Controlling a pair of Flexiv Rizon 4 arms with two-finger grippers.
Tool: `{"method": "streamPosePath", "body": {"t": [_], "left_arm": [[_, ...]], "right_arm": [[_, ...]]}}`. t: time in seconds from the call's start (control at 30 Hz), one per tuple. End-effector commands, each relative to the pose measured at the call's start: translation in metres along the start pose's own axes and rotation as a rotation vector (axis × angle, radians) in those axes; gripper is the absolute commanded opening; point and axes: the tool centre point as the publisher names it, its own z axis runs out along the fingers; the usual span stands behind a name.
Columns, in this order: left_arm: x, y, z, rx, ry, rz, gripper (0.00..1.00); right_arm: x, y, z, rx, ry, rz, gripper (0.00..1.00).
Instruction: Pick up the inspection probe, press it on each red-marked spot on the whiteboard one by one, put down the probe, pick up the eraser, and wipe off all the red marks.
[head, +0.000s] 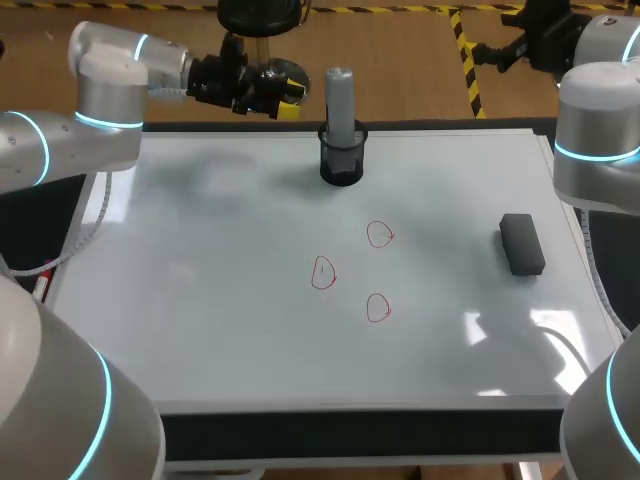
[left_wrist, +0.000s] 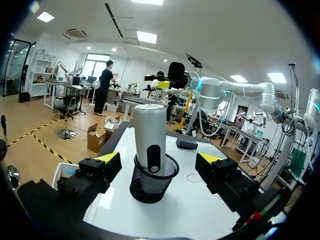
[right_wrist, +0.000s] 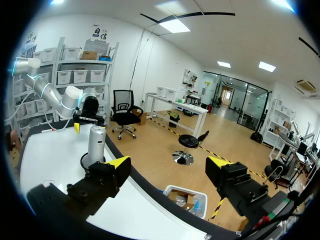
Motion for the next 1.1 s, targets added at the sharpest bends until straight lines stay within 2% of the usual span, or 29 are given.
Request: {"method": "streamPosePath", "body": {"t": [0.03, 0.67, 1.1], "left_arm": [[-0.011, 0.004, 0.006, 0.001, 0.113, 0.003, 1.0], [-0.013, -0.004, 0.037, -0.011, 0.207, 0.041, 1.0], [-0.027, -0.002, 0.054, -0.053, 0.245, 0.046, 1.0]], "right_arm": [[0.0, 0.0, 0.0, 0.0, 0.0, 0.0, 1.0], [0.0, 0.0, 0.0, 0.0, 0.0, 0.0, 1.0], [0.0, 0.0, 0.0, 0.0, 0.0, 0.0, 1.0]]}}
